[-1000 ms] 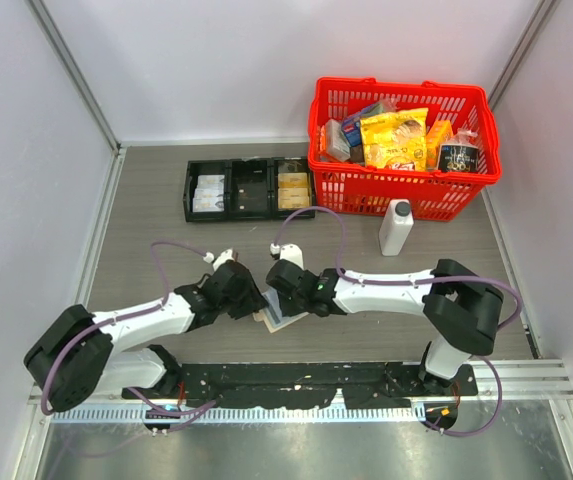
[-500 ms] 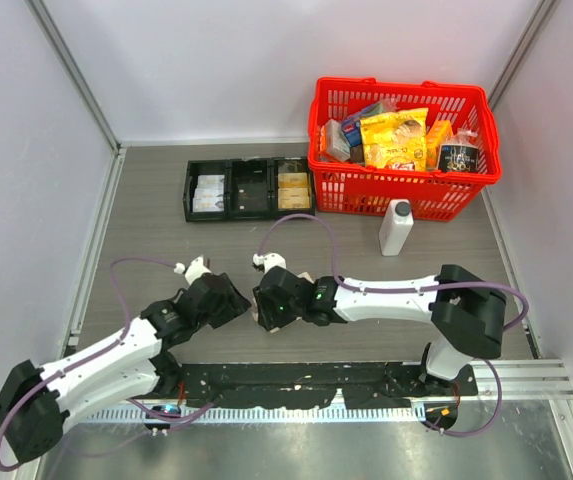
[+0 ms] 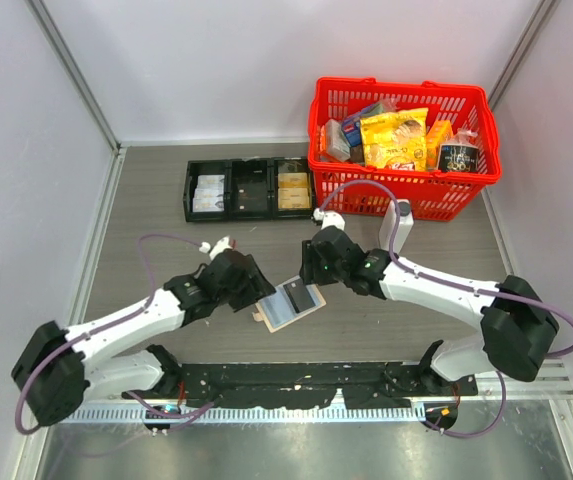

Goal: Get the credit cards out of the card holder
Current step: Remove the credit card from the card holder.

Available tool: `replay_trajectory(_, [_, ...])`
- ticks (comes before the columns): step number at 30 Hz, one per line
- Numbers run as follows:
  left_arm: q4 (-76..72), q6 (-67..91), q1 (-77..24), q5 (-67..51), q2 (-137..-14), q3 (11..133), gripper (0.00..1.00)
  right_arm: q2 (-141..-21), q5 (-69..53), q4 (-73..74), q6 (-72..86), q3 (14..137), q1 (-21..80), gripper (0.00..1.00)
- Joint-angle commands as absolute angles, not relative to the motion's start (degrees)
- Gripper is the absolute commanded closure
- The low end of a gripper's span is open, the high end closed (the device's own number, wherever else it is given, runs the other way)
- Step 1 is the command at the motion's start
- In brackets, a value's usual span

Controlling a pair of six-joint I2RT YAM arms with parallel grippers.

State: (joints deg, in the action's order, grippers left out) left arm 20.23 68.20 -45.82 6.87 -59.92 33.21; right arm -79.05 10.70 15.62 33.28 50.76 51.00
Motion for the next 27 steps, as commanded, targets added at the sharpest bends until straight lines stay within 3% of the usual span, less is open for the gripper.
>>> replay_trajectory(1, [12.8,67.6,-49.1,3.3,-67.7,37.7,0.41,-79.4,11.4,14.9,32.7,47.1,50.4,0.46])
replay_trajectory(13, [6.4,69.1,-51.8,4.8,-79.6,34.9,0.46,-84.1,4.7,11.7,36.6,43.2,50.4,0.52])
replay_trajectory(22, [14.0,65.1,-50.5,11.4,-80.1,35.6,0.46,-86.1,3.2,10.8,38.5,43.8,53.7,0.55])
replay_trajectory(27, [19.9,63.4,-49.3,14.6,-76.7,37.3,0.46,-81.1,6.5,11.5,38.9,43.7,53.7,0.58])
